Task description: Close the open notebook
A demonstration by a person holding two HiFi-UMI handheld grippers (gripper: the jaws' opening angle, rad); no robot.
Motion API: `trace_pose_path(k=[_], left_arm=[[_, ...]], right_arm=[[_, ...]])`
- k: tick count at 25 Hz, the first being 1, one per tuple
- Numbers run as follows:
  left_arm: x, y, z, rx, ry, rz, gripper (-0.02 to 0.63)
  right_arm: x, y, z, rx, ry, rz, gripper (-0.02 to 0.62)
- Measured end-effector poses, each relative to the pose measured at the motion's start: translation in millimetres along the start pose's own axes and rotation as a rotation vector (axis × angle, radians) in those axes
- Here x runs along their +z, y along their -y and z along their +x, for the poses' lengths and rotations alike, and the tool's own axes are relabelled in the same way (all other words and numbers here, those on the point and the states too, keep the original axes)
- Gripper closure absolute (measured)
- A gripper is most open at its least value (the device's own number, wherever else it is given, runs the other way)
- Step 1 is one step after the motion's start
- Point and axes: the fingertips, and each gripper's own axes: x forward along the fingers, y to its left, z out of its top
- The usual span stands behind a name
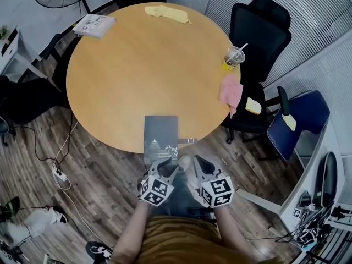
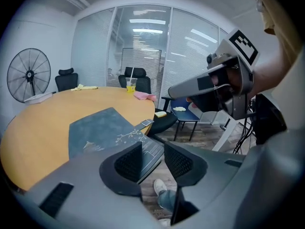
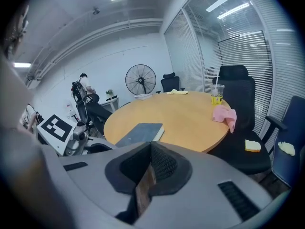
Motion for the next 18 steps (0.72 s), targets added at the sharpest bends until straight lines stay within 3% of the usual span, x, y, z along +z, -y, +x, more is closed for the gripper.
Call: trace_pose_path(k=[7,12,18], left_arm=[[-7,-7,8,-0.053,0.003,-0.121,0.463],[-6,-7,7,-0.058,0.003,-0.145,0.462],[4,-18,-10,-0.037,0.062,-0.246,0.460]], right_arm=[[3,9,9,0.016,-0.012,0.008,0.583],[6,6,10,0.027,-0.006,-0.001,0.583],[14,-5,7,0.031,0.017,-0.017,0.583]])
